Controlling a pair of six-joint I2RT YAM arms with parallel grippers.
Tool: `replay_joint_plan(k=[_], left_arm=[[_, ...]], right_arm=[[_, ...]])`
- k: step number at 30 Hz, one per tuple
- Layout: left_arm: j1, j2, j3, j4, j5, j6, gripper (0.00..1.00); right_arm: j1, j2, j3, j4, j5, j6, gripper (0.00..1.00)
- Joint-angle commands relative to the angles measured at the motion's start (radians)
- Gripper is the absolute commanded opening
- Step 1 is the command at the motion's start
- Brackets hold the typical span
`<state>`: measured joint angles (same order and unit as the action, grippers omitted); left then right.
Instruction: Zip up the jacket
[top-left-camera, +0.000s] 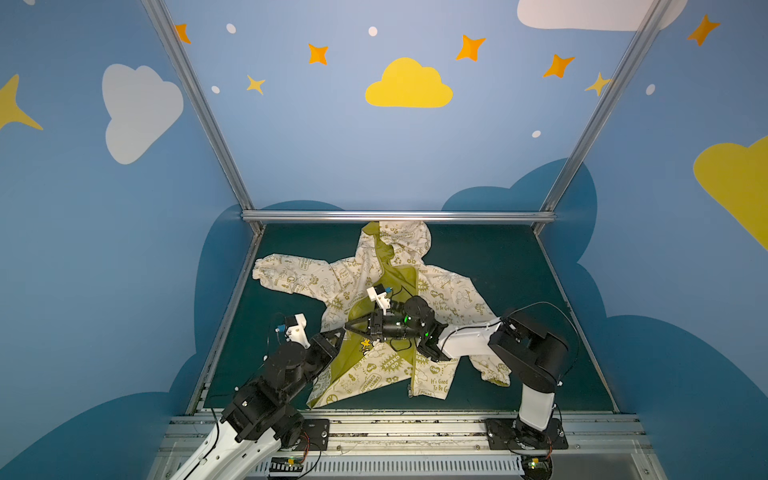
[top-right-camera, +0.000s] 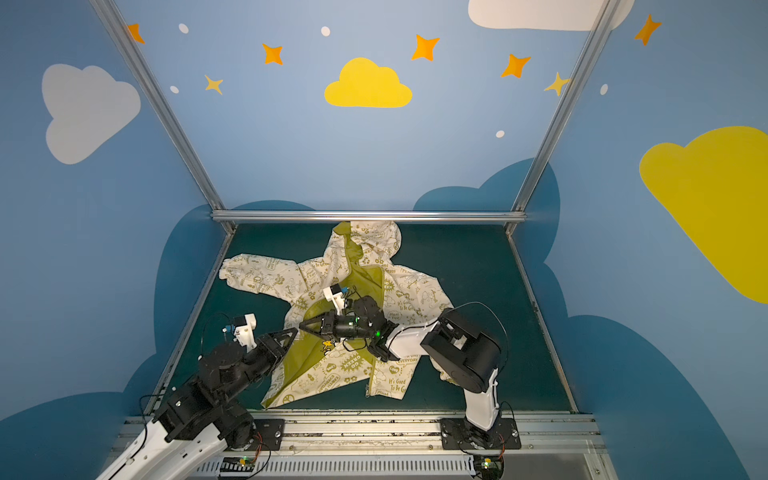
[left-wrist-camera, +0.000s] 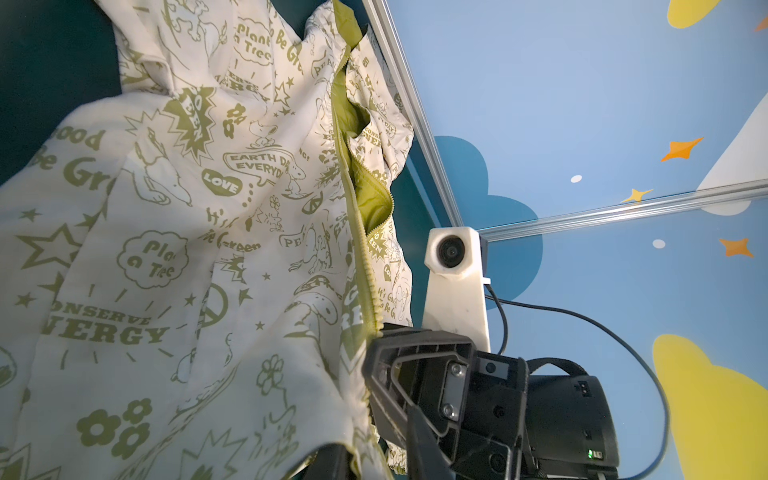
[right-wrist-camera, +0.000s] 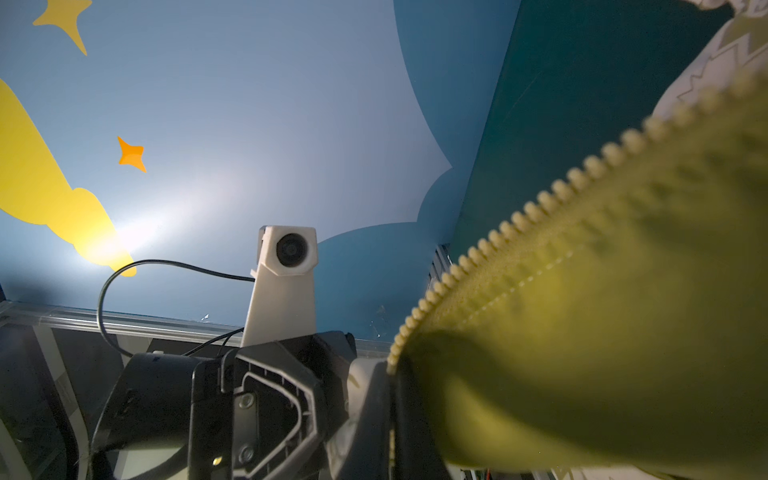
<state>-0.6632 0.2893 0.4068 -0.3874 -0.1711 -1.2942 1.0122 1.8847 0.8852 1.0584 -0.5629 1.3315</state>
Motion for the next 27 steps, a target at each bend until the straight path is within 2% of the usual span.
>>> replay_joint_plan(k=[1, 3, 7, 11, 15, 18, 19, 21, 22, 25, 27], left_arm=[[0.002, -0.015, -0.012, 0.021, 0.004, 0.001, 0.21], [0.002, -0.019, -0.012, 0.017, 0.001, 0.002, 0.19], [0.002, -0.021, -0.016, 0.013, 0.005, 0.001, 0.22], [0.002, -0.021, -0.018, 0.017, 0.005, 0.001, 0.20], [0.002, -0.016, -0.022, 0.017, 0.007, 0.001, 0.05], [0.002, -0.015, -0.023, 0.012, 0.007, 0.006, 0.03], [0.002, -0.015, -0.024, 0.013, 0.009, 0.008, 0.03], [0.002, -0.015, -0.038, 0.024, 0.020, 0.003, 0.03], [0.001, -0.015, -0.046, 0.034, 0.029, -0.004, 0.03], [0.002, -0.009, -0.075, 0.078, 0.054, -0.023, 0.03], [0.002, 0.001, -0.077, 0.077, 0.063, -0.020, 0.03]], right_arm=[[0.012, 0.012, 0.036, 0.014, -0.017, -0.003, 0.00], [0.015, 0.013, 0.038, 0.011, -0.018, -0.003, 0.00], [0.016, 0.010, 0.042, 0.006, -0.021, -0.005, 0.00], [0.016, 0.010, 0.044, 0.000, -0.023, -0.006, 0.00], [0.016, 0.003, 0.042, -0.010, -0.019, -0.011, 0.00], [0.013, -0.020, 0.030, -0.030, -0.010, -0.017, 0.00], [0.012, -0.032, 0.022, -0.036, -0.005, -0.020, 0.08], [0.007, -0.078, -0.010, -0.068, 0.015, -0.030, 0.42], [0.004, -0.105, -0.031, -0.090, 0.028, -0.035, 0.51], [-0.012, -0.223, -0.109, -0.252, 0.082, -0.062, 0.62], [-0.015, -0.338, -0.142, -0.529, 0.150, -0.100, 0.65]])
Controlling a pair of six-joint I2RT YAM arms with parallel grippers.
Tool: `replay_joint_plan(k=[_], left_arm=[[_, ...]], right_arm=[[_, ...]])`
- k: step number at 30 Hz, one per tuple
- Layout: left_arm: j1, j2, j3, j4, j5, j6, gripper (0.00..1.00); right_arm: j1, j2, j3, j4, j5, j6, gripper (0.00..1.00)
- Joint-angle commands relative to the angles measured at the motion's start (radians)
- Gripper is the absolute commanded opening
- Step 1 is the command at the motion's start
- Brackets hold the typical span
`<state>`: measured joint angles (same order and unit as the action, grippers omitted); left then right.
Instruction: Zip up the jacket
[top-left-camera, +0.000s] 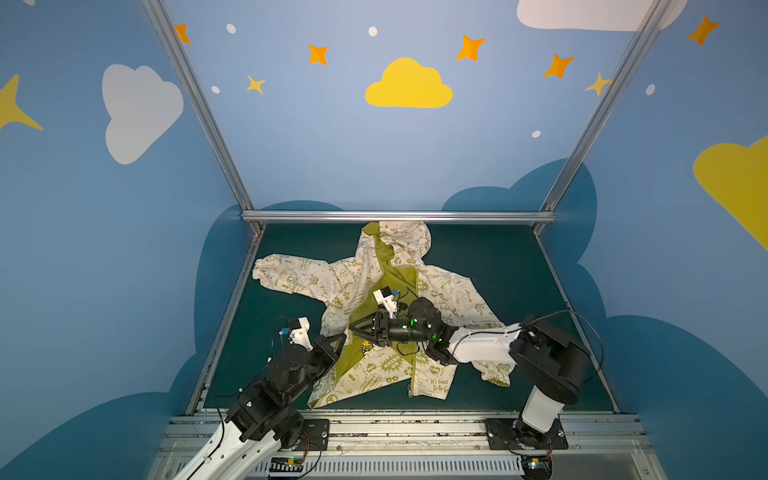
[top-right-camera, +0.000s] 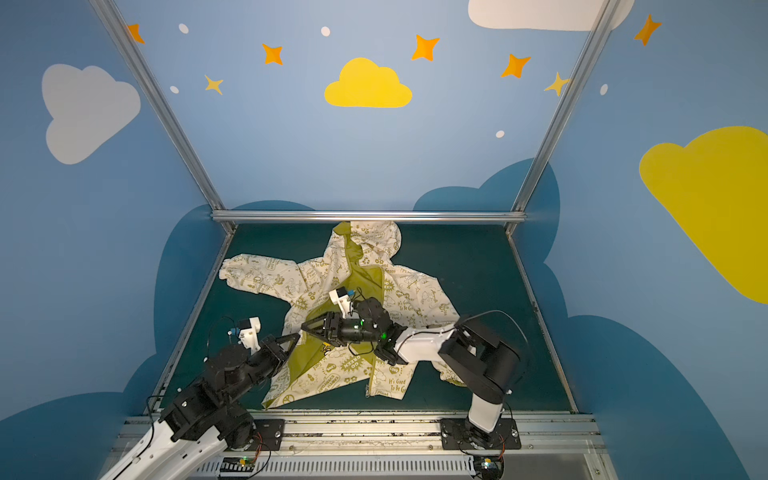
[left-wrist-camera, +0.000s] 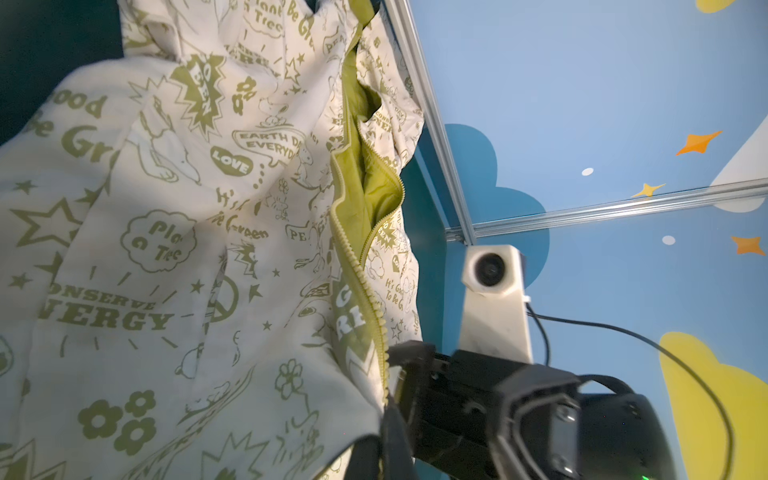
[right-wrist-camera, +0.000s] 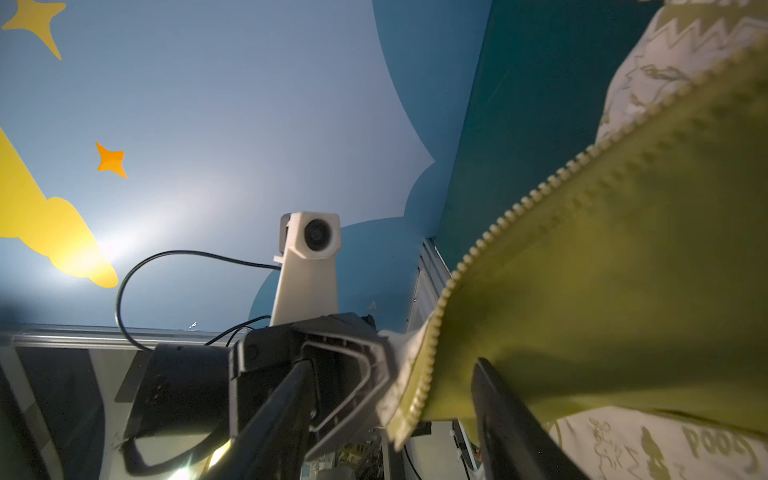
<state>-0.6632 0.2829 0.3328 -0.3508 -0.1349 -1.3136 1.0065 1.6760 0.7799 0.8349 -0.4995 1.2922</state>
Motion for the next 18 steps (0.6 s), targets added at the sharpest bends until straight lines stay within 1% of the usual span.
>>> replay_joint_plan(k=[1, 2, 3, 4, 6, 9, 12, 15, 18], left_arm=[[0.001, 0.010, -0.003, 0.040, 0.030, 0.005, 0.03], [0.001, 0.014, -0.003, 0.042, 0.033, 0.011, 0.03], [0.000, 0.015, -0.003, 0.043, 0.035, 0.015, 0.03], [0.000, 0.015, -0.003, 0.044, 0.038, 0.021, 0.03], [0.001, 0.019, -0.006, 0.047, 0.047, 0.025, 0.03], [0.000, 0.030, -0.017, 0.061, 0.063, 0.027, 0.03], [0.000, 0.052, -0.029, 0.096, 0.074, 0.026, 0.03], [0.000, 0.081, -0.016, 0.095, 0.081, 0.042, 0.03], [0.000, 0.097, -0.010, 0.098, 0.087, 0.052, 0.03]], right_arm=[[-0.008, -0.173, -0.034, -0.473, 0.134, -0.092, 0.65], [-0.004, -0.234, -0.013, -0.696, 0.198, -0.128, 0.64], [0.004, -0.278, 0.010, -0.881, 0.269, -0.156, 0.65], [0.008, -0.308, 0.023, -1.028, 0.318, -0.181, 0.65], [0.022, -0.358, 0.047, -1.266, 0.409, -0.221, 0.66], [0.045, -0.359, 0.086, -1.520, 0.505, -0.250, 0.69], [0.078, -0.307, 0.104, -1.617, 0.531, -0.245, 0.73], [0.126, -0.230, 0.145, -1.648, 0.546, -0.235, 0.77], [0.155, -0.140, 0.184, -1.659, 0.538, -0.238, 0.77]])
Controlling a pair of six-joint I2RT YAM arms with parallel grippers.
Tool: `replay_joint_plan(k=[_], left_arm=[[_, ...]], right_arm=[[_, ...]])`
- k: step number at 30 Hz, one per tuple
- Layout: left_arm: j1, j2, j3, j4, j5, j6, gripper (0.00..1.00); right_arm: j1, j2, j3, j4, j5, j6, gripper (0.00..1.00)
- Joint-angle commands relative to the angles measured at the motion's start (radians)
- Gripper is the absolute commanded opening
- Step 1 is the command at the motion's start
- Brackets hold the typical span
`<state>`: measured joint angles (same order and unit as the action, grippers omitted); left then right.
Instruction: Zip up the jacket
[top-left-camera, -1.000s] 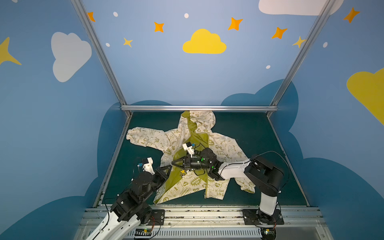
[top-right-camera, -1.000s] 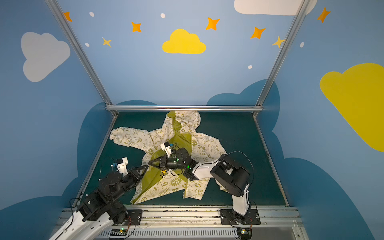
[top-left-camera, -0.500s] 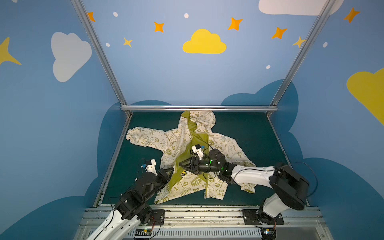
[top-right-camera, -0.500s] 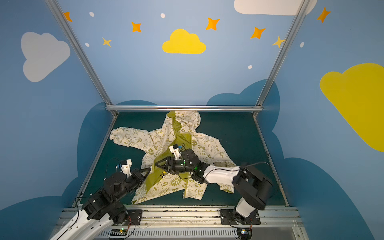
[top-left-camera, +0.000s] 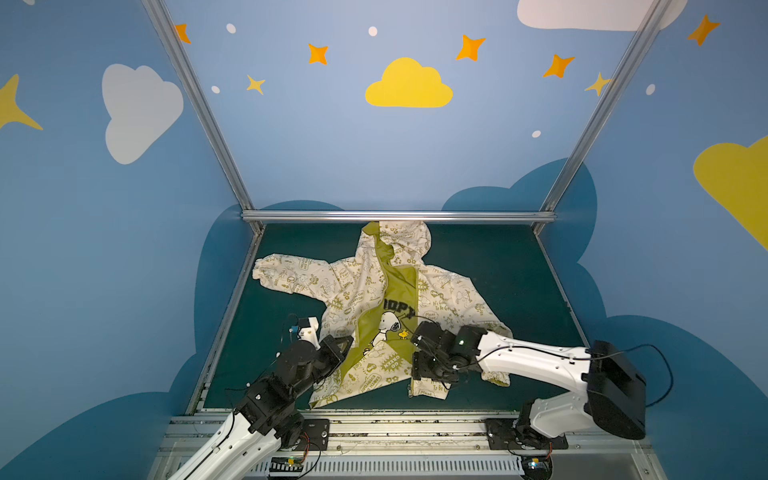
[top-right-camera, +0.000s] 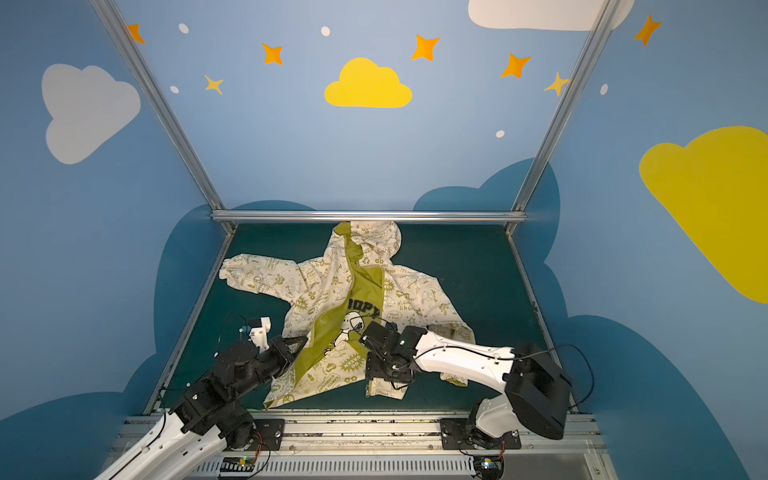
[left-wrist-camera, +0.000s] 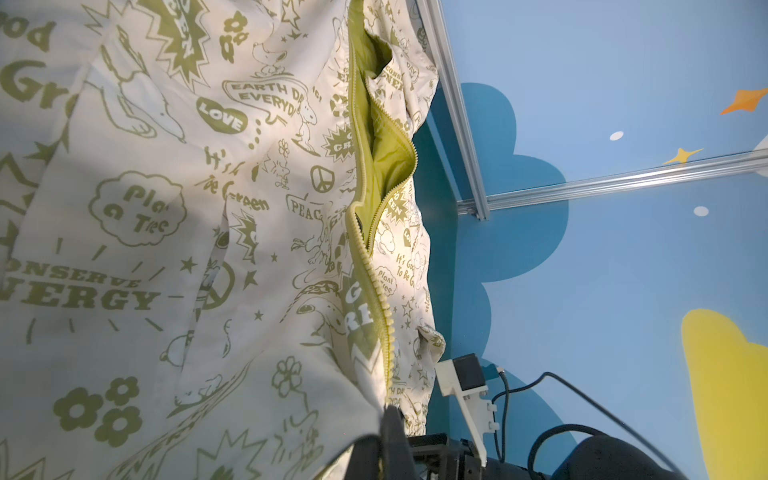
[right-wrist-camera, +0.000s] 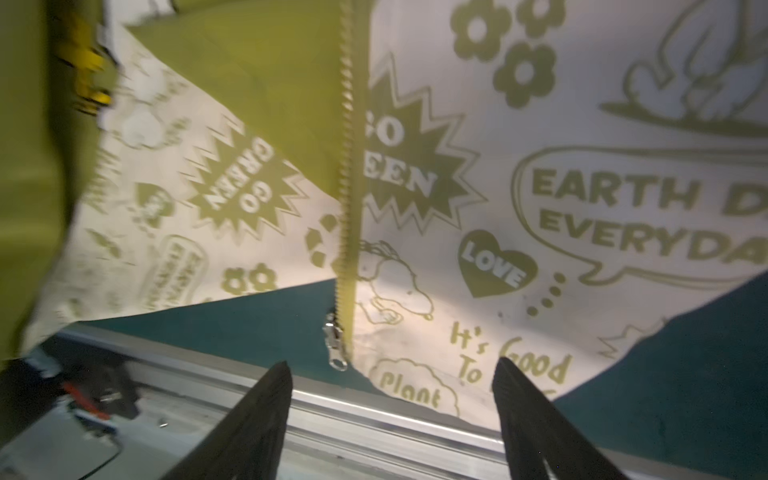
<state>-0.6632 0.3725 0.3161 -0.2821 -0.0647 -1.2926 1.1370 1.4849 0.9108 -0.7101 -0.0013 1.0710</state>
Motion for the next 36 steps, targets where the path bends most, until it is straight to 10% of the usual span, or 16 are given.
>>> replay_joint_plan(k=[1, 36], left_arm=[[0.000, 0.009, 0.006, 0.033, 0.017, 0.030, 0.03], [0.000, -0.056, -0.042, -0.019, -0.026, -0.017, 0.03]], right_arm=[[0.030, 0.073, 0.061, -0.110, 0.033, -0.019, 0.77], [0.016, 0.401, 0.077, 0.031, -0.245, -0.155, 0.24]])
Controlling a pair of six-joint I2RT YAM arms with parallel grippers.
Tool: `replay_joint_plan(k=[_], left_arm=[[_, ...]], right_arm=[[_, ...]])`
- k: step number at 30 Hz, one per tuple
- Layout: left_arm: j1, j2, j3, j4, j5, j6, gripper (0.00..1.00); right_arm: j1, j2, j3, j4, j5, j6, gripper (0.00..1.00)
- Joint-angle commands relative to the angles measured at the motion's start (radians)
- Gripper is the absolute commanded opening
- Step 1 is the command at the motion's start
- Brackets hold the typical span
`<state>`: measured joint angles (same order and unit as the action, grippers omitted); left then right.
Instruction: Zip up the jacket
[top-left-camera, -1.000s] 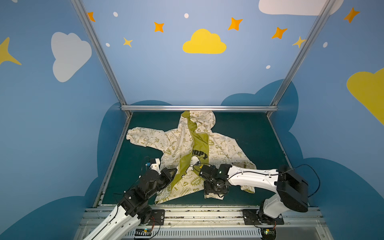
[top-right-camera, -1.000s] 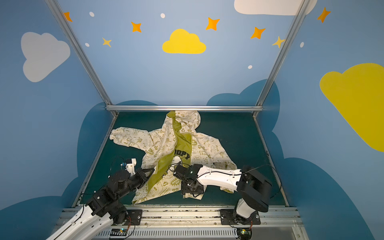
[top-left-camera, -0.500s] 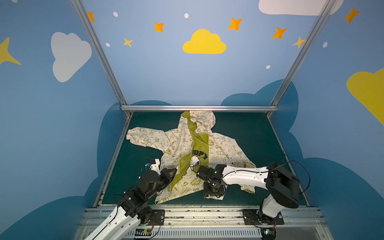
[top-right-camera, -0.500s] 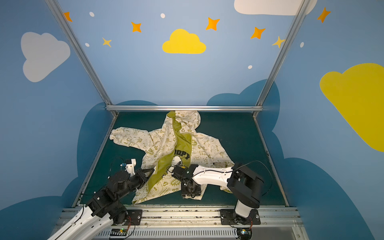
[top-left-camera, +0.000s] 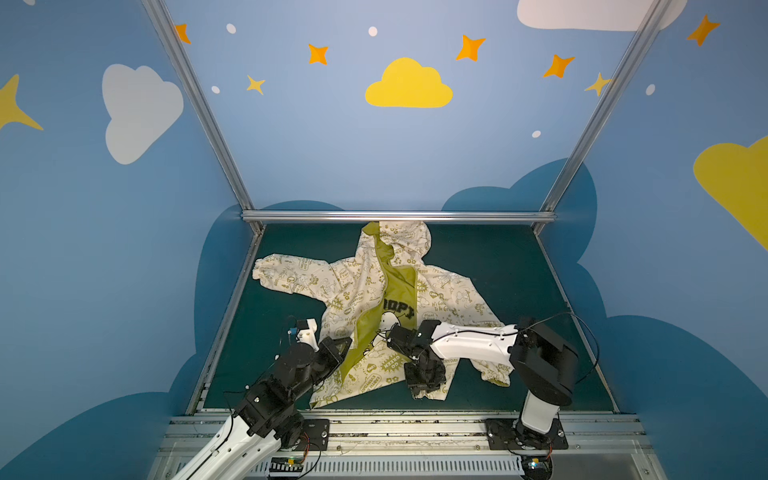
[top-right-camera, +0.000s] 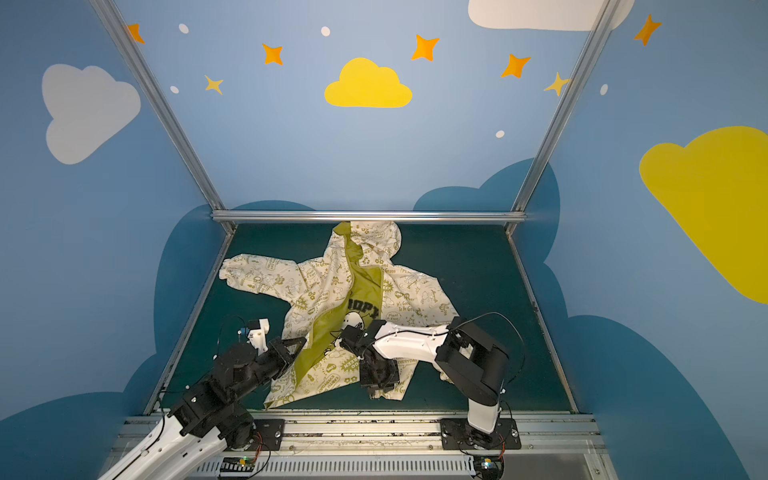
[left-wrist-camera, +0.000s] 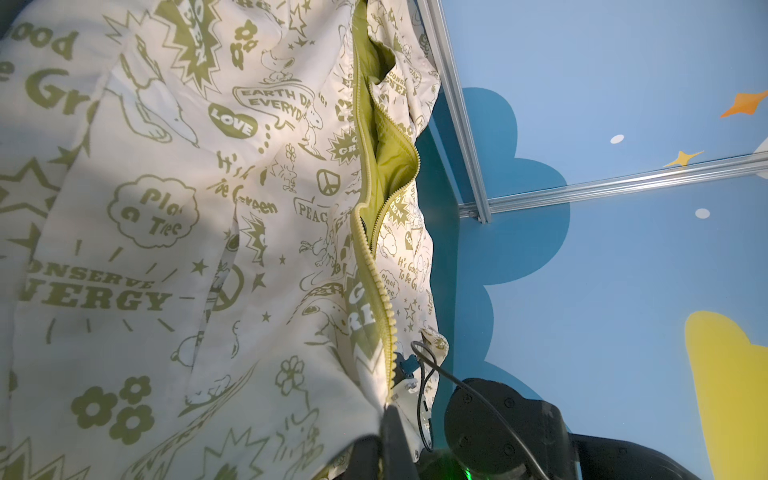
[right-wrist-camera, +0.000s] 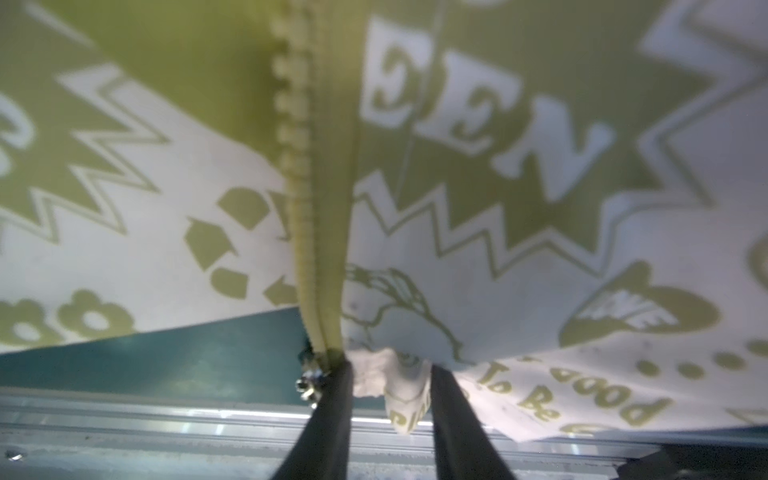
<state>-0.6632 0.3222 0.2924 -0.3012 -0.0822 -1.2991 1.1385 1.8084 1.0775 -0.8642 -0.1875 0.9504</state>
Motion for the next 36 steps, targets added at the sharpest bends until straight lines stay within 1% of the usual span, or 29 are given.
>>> replay_joint_plan(k=[1, 8, 11, 13, 16, 18, 20, 22, 23, 25, 27, 28, 30, 33, 36], left_arm=[[-0.001, -0.005, -0.023, 0.006, -0.007, -0.012, 0.03], [0.000, 0.044, -0.007, 0.051, 0.008, 0.009, 0.03], [-0.001, 0.086, -0.021, 0.136, 0.040, 0.031, 0.03], [-0.001, 0.108, -0.036, 0.204, 0.060, 0.047, 0.03], [-0.001, 0.134, -0.062, 0.342, 0.098, 0.098, 0.03], [-0.005, 0.142, -0.085, 0.458, 0.123, 0.147, 0.03], [-0.020, 0.136, -0.126, 0.580, 0.104, 0.174, 0.03], [-0.044, 0.113, -0.169, 0.689, 0.061, 0.211, 0.03], [-0.059, 0.097, -0.184, 0.721, 0.034, 0.242, 0.03], [-0.086, 0.059, -0.192, 0.731, -0.012, 0.308, 0.03], [-0.104, 0.017, -0.203, 0.765, -0.034, 0.391, 0.03], [-0.112, -0.004, -0.220, 0.819, -0.025, 0.460, 0.03], [-0.122, -0.050, -0.228, 0.836, -0.001, 0.571, 0.03], [-0.127, -0.087, -0.235, 0.868, 0.034, 0.680, 0.03], [-0.130, -0.084, -0.247, 0.932, 0.064, 0.759, 0.03]], right_arm=[[0.012, 0.058, -0.102, 0.208, -0.061, -0.038, 0.21], [0.009, -0.044, -0.130, 0.241, -0.031, -0.065, 0.00], [0.009, -0.112, -0.147, 0.247, 0.002, -0.083, 0.00], [0.005, -0.189, -0.170, 0.266, 0.031, -0.097, 0.00], [-0.001, -0.314, -0.238, 0.366, 0.034, -0.121, 0.00], [-0.004, -0.399, -0.286, 0.439, 0.058, -0.132, 0.00], [-0.001, -0.499, -0.346, 0.521, 0.125, -0.151, 0.00], [0.000, -0.593, -0.424, 0.647, 0.180, -0.183, 0.00], [0.000, -0.649, -0.471, 0.727, 0.193, -0.213, 0.00], [-0.001, -0.738, -0.538, 0.856, 0.219, -0.272, 0.00], [-0.004, -0.811, -0.594, 0.943, 0.248, -0.325, 0.00], [-0.006, -0.851, -0.620, 0.980, 0.263, -0.347, 0.00], [-0.012, -0.914, -0.657, 1.037, 0.266, -0.397, 0.00], [-0.014, -0.999, -0.716, 1.118, 0.252, -0.451, 0.00], [-0.014, -1.053, -0.740, 1.138, 0.239, -0.459, 0.00]])
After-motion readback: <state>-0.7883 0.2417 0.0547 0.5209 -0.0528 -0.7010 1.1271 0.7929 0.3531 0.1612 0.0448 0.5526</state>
